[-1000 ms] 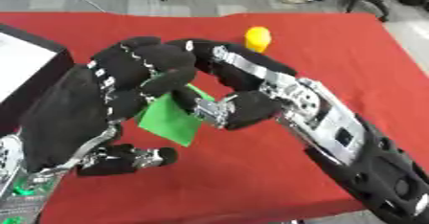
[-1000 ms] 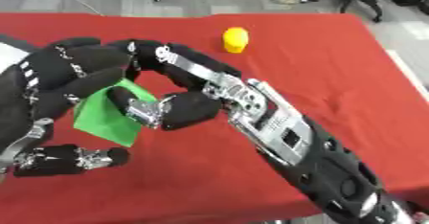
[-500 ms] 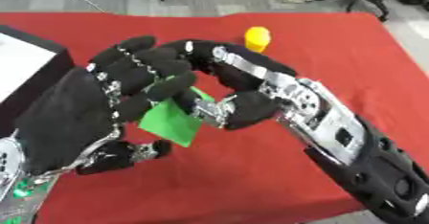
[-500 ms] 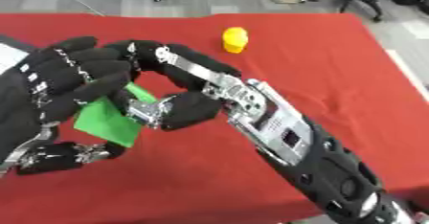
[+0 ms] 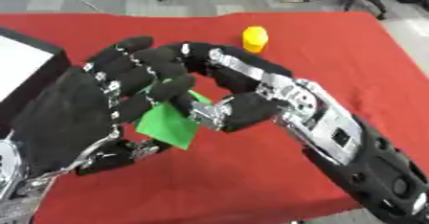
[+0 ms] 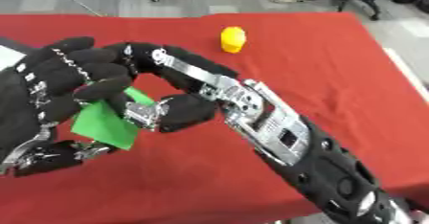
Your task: Pick up the objects with one hand, pass them to the other hand, and then place them into the box on the other side of the table.
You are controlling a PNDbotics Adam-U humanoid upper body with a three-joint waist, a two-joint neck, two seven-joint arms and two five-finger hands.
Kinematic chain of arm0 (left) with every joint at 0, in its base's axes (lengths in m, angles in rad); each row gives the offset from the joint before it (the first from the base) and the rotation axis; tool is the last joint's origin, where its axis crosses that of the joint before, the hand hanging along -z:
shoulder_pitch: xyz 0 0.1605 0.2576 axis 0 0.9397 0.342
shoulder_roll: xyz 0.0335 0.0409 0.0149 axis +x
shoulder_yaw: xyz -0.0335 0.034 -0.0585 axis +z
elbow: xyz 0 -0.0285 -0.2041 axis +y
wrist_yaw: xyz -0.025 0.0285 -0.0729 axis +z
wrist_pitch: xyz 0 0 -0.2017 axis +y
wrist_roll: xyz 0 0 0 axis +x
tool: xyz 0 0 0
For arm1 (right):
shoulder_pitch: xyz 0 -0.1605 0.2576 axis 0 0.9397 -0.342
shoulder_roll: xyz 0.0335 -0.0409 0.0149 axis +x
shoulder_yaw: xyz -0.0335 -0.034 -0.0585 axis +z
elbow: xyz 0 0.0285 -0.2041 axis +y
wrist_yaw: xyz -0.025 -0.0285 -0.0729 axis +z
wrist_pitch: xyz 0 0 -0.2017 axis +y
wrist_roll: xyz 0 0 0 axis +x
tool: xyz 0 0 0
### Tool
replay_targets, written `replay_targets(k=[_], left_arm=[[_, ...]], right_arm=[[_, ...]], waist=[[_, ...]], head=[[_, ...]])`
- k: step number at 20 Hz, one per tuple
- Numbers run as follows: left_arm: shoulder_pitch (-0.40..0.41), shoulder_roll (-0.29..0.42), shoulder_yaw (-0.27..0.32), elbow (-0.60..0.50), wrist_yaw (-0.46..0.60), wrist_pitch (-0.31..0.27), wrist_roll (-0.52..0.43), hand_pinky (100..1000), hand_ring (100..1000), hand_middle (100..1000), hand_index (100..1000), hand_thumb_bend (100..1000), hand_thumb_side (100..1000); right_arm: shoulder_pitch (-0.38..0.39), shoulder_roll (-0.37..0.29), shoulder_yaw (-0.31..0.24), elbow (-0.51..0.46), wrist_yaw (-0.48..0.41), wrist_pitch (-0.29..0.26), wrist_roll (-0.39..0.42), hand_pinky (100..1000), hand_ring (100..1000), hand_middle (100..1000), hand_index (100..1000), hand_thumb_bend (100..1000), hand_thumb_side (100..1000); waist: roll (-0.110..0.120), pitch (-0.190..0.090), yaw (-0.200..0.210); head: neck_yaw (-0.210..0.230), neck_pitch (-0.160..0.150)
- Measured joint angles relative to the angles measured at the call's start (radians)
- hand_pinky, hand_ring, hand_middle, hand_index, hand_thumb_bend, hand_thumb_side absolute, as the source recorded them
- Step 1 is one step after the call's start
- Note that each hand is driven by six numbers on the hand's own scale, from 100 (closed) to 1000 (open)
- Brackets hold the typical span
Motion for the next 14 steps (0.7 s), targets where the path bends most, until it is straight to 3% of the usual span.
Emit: replay_targets(k=[5,10,14], left_arm=[[-0.005,-0.001,-0.003,0.000,0.019,0.019,0.007,859,749,496,813,543,100],[-0.006,-0.009,-0.008,0.001,0.040,0.040,0.023,803,627,282,681,445,100],[-0.005,-0.009,-0.013,0.001,0.078,0.060,0.038,790,610,268,659,443,100]], right_arm=[[0.000,0.000,0.000,0.000,0.000,-0.001,0.001,1000,493,389,882,100,470],[0.000,0.000,-0.001,0.000,0.000,-0.002,0.005,999,502,396,882,100,470],[-0.001,0.001,-0.001,0.000,0.000,-0.006,0.011,1000,514,461,893,100,470]], waist=[[0.000,0.000,0.000],[0.000,0.000,0.000],[0.000,0.000,0.000]], head=[[-0.002,0.000],[-0.003,0.000],[-0.006,0.000]])
